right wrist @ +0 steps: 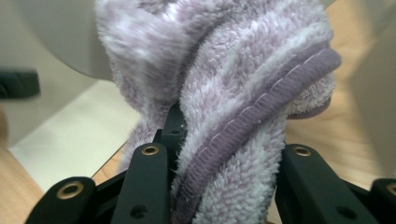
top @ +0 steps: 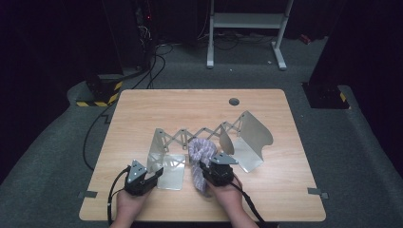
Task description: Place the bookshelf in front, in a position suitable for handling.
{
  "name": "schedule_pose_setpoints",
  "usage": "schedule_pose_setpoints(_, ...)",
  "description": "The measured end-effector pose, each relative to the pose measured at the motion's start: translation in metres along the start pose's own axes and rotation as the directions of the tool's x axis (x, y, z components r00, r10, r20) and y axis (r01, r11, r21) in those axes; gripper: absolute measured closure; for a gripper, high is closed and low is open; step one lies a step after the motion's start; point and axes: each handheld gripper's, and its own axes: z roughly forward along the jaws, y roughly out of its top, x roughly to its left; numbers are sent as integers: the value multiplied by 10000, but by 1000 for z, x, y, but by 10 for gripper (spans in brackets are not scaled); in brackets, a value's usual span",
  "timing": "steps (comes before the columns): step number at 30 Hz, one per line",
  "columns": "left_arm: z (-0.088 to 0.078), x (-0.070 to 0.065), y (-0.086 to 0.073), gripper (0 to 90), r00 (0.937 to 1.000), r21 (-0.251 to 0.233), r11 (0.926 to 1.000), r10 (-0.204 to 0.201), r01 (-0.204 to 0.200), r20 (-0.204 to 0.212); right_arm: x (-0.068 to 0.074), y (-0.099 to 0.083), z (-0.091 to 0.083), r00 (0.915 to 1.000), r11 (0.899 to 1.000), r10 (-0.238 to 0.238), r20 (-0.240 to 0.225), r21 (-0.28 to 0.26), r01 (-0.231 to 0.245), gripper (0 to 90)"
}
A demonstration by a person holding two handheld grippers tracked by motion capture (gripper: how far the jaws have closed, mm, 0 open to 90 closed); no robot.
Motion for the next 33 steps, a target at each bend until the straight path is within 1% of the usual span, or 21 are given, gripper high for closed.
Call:
schedule_pose_setpoints(2, -5, 0, -4, 608, 9999, 79, 9999, 92, -92, -44, -8, 0, -17, 9995, 9981, 54, 314, -607, -35, 653)
schedule_pose_setpoints(3, -9, 1, -5, 608, 9999, 51, 9999, 155, -155, -16, -8, 0, -17, 9995, 9981, 54, 314, -607, -35, 653)
schedule_pose_setpoints(5, -15, 2, -7, 611, 9997, -36, 9997, 240, -240, -24, -15, 1, -22, 9986, 9963, 343, 395, -800, -311, 653)
schedule_pose_setpoints(6, -18, 3, -9, 646, 9998, -156, 9997, 194, -192, 89, -22, 3, -24, 9973, 9946, 438, 581, -962, -381, 654)
schedule_pose_setpoints(9, -18, 1, -8, 685, 9996, -220, 9994, 271, -271, 21, -28, 6, -24, 9963, 9932, 587, 632, -1040, -519, 653)
schedule_pose_setpoints(11, -16, -2, -8, 748, 9994, -219, 9992, 336, -335, 12, -34, 9, -23, 9946, 9917, 780, 678, -1080, -704, 654)
schedule_pose_setpoints(12, -13, -7, -7, 785, 9987, -106, 9986, 510, -511, -80, -38, 9, -22, 9935, 9912, 844, 761, -1087, -759, 654)
schedule_pose_setpoints(14, -11, -10, -6, 780, 9988, -121, 9988, 482, -481, 32, -41, 10, -21, 9923, 9909, 878, 877, -1101, -780, 655)
schedule_pose_setpoints(19, -5, -16, -4, 784, 9982, -143, 9981, 605, -604, 50, -50, 10, -21, 9893, 9912, 902, 1147, -1069, -780, 655)
schedule_pose_setpoints(20, -1, -20, -1, 785, 9979, -118, 9979, 639, -638, 74, -56, 10, -22, 9873, 9910, 946, 1278, -1068, -812, 655)
schedule_pose_setpoints(21, -1, -20, -1, 786, 9979, -118, 9979, 639, -638, 74, -56, 10, -22, 9873, 9910, 946, 1278, -1068, -812, 655)
schedule_pose_setpoints(22, 4, -25, 2, 785, 9976, -98, 9978, 656, -654, 205, -63, 9, -24, 9849, 9910, 972, 1430, -1058, -824, 654)
schedule_pose_setpoints(23, 4, -25, 2, 782, 9976, -98, 9978, 656, -654, 205, -63, 9, -24, 9849, 9910, 972, 1430, -1058, -824, 654)
schedule_pose_setpoints(24, 7, -27, 3, 779, 9974, -103, 9977, 670, -668, 265, -71, 8, -27, 9817, 9907, 1034, 1601, -1041, -874, 654)
schedule_pose_setpoints(25, 9, -30, 5, 779, 9970, -101, 9975, 705, -702, 315, -71, 8, -27, 9817, 9907, 1034, 1601, -1041, -874, 654)
schedule_pose_setpoints(26, 15, -38, 8, 777, 9957, -72, 9959, 901, -900, 199, -78, 6, -30, 9786, 9907, 1069, 1756, -1022, -899, 653)
schedule_pose_setpoints(27, 15, -38, 8, 777, 9957, -72, 9959, 901, -900, 199, -78, 6, -30, 9786, 9907, 1069, 1756, -1022, -899, 653)
schedule_pose_setpoints(28, 17, -40, 10, 777, 9951, -71, 9953, 964, -962, 220, -85, 4, -33, 9750, 9911, 1071, 1949, -987, -891, 653)
schedule_pose_setpoints(30, 23, -44, 13, 778, 9952, -100, 9958, 915, -912, 355, -87, 4, -34, 9731, 9909, 1118, 2012, -965, -939, 653)
schedule_pose_setpoints(31, 25, -45, 14, 779, 9948, -111, 9955, 941, -937, 380, -93, 3, -36, 9699, 9903, 1185, 2127, -968, -997, 653)
schedule_pose_setpoints(33, 28, -48, 16, 780, 9947, -139, 9956, 937, -932, 423, -96, 2, -37, 9688, 9902, 1205, 2164, -956, -1018, 653)
